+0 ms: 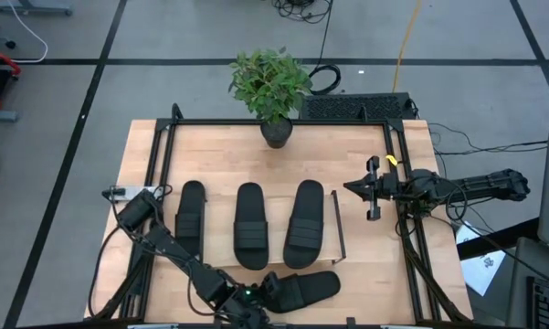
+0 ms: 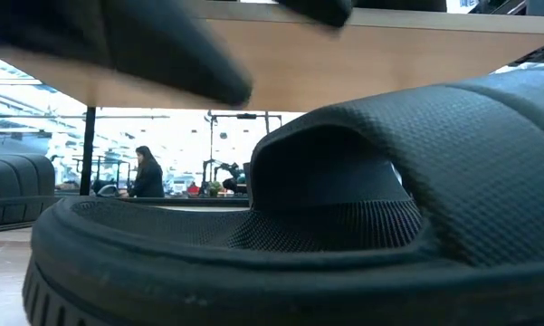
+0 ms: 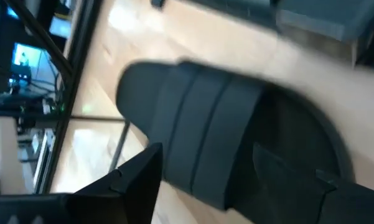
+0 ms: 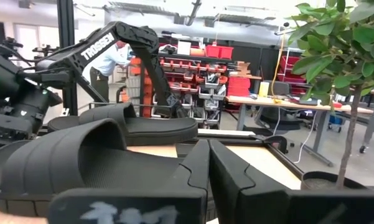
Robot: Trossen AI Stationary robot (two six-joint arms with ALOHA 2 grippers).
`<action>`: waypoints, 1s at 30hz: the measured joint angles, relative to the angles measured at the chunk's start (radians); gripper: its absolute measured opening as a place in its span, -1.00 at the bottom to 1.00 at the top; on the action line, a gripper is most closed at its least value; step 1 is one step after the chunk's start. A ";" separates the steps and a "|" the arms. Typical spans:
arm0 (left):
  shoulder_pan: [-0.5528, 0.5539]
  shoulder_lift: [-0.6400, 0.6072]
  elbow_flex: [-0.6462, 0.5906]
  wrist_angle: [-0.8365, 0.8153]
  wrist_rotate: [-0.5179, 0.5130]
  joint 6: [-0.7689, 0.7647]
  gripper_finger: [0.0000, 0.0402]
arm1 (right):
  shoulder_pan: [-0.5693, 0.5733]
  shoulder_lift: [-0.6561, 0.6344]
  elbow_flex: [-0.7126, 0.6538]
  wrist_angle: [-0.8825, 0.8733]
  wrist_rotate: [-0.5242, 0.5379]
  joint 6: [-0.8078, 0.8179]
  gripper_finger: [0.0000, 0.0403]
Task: Pick and place slides into the shelf
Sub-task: Put the black slipper under the shelf
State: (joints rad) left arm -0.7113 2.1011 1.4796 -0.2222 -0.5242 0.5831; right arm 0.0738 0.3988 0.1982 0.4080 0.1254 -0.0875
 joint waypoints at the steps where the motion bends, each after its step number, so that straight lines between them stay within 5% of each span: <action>1: 0.002 0.005 0.000 -0.012 -0.004 0.000 0.27 | 0.000 0.000 0.000 0.002 0.000 -0.002 -1.00; 30: 0.051 0.078 0.000 0.153 -0.058 0.191 0.27 | 0.000 0.001 0.000 0.006 0.000 -0.008 -1.00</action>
State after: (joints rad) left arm -0.6602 2.1792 1.4792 -0.0696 -0.5818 0.7745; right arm 0.0738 0.3998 0.1982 0.4145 0.1257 -0.0951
